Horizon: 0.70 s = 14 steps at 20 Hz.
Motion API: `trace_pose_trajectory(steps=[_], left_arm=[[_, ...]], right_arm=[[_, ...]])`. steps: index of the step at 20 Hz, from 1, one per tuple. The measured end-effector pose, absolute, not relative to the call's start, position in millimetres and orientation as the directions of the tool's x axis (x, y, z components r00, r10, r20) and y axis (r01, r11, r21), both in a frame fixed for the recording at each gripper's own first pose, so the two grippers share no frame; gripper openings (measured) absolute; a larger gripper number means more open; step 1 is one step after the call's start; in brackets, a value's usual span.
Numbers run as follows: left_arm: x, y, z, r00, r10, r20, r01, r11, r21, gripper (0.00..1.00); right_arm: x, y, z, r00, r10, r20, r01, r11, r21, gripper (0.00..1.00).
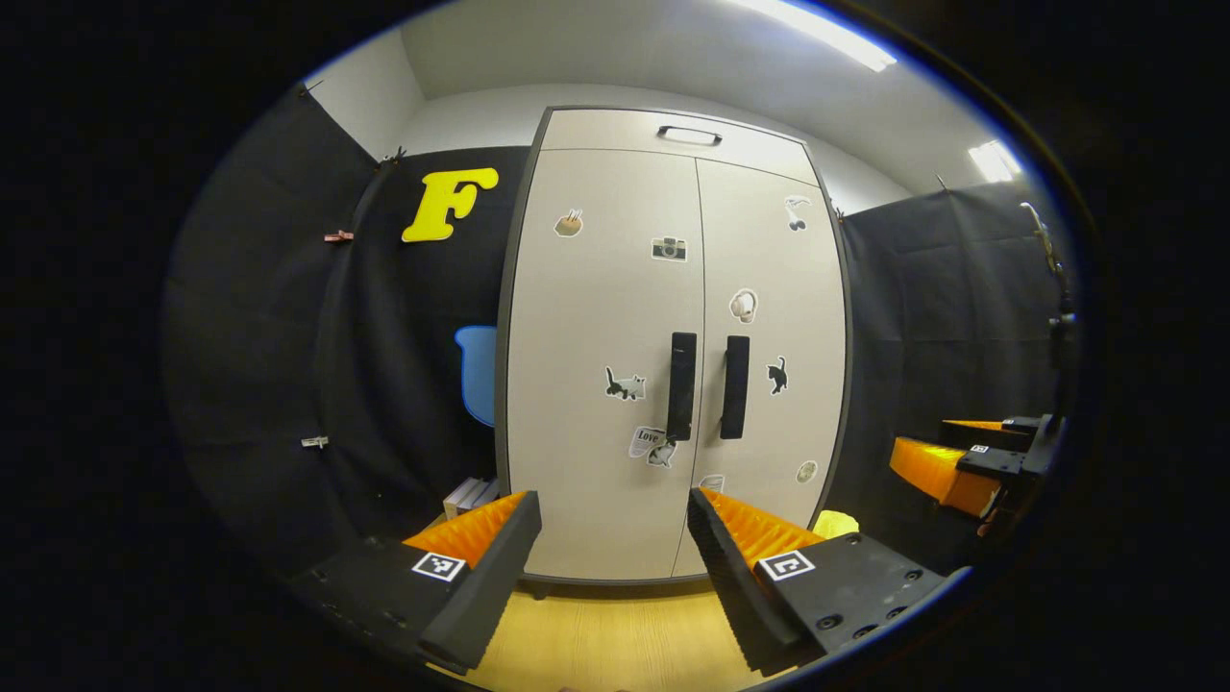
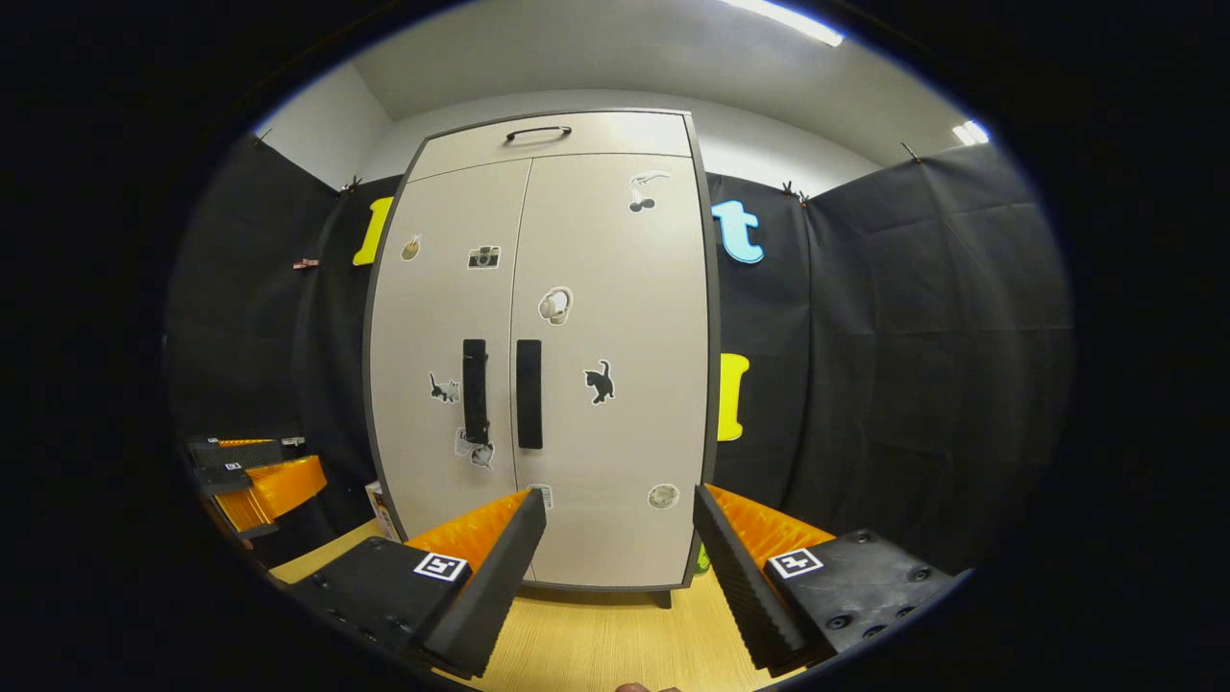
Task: Open the right door of the double-door shoe cabinet with the right hand, and open the left door with the left hand.
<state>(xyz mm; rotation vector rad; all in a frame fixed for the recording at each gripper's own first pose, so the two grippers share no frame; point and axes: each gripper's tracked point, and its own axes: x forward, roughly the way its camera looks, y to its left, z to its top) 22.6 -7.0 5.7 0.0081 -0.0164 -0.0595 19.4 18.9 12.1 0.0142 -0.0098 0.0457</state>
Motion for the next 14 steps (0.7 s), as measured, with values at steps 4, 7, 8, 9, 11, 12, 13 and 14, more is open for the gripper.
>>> trace_pose_trajectory(steps=[4,7,8,9,11,12,13,14], left_arm=[[22,0,5,0.999,-0.052,0.014,0.052,0.999,0.012,0.95],[21,2,1,0.998,-0.057,0.003,0.057,0.998,0.011,0.95],[21,3,0,0.998,-0.062,0.000,0.062,0.998,0.010,0.95],[19,5,0,0.998,-0.064,-0.003,0.064,0.998,0.011,0.95],[16,9,-3,0.998,-0.061,-0.007,0.061,0.998,0.011,0.95],[15,12,-3,0.998,-0.060,-0.007,0.060,0.998,0.006,0.95],[14,14,-3,0.998,-0.060,-0.003,0.060,0.998,-0.001,0.95],[12,17,-2,0.998,-0.061,0.003,0.061,0.998,-0.012,0.95]], right_arm=[[26,24,17,0.999,0.052,0.000,-0.052,0.999,0.016,0.98],[35,30,28,0.999,0.054,0.003,-0.054,0.998,0.022,0.98],[39,32,33,0.999,0.053,0.013,-0.053,0.998,0.018,0.98],[45,35,39,0.998,0.054,0.021,-0.054,0.998,0.011,0.98],[56,42,48,0.998,0.065,0.022,-0.065,0.998,0.007,0.98],[62,47,49,0.997,0.070,0.012,-0.070,0.998,0.008,0.98],[68,52,52,0.997,0.078,0.009,-0.078,0.997,0.010,0.98],[74,57,56,0.996,0.084,0.012,-0.084,0.996,0.015,0.98]])
